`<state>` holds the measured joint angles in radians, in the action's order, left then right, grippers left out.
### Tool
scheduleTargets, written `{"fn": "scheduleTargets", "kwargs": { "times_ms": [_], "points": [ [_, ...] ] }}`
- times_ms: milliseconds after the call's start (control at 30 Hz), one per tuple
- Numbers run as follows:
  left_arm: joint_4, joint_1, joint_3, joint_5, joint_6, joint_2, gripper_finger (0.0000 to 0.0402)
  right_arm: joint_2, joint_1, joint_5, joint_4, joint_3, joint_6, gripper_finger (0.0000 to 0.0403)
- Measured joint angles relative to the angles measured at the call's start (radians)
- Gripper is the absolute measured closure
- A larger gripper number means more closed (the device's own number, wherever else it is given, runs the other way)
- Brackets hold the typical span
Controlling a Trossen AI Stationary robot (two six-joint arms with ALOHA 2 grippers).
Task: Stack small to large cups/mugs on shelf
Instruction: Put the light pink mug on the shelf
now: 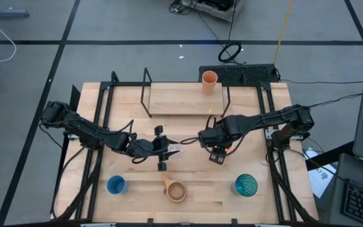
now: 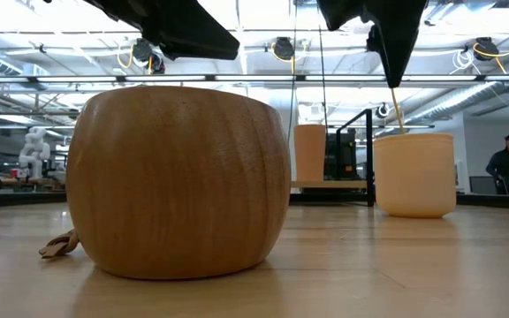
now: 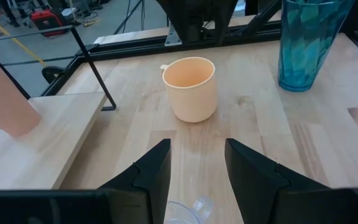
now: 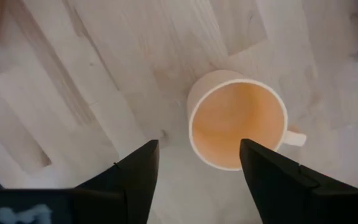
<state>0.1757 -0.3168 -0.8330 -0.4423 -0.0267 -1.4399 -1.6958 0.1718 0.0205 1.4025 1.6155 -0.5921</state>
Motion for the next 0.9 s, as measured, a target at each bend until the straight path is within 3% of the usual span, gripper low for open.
{"fn": "scheduleTargets", "kwargs": {
  "times_ms": [200,900],
  "points": [
    [0.000,0.000,0.000,0.000,-0.005,0.000,0.0247,0.001,0.000,0.012,-0.029,-0.051,-0.021,0.0163],
    [0.000,-0.010,0.000,0.000,-0.004,0.000,0.0247,0.001,0.049,0.013,-0.163,-0.165,0.029,0.0163]
  ]
}}
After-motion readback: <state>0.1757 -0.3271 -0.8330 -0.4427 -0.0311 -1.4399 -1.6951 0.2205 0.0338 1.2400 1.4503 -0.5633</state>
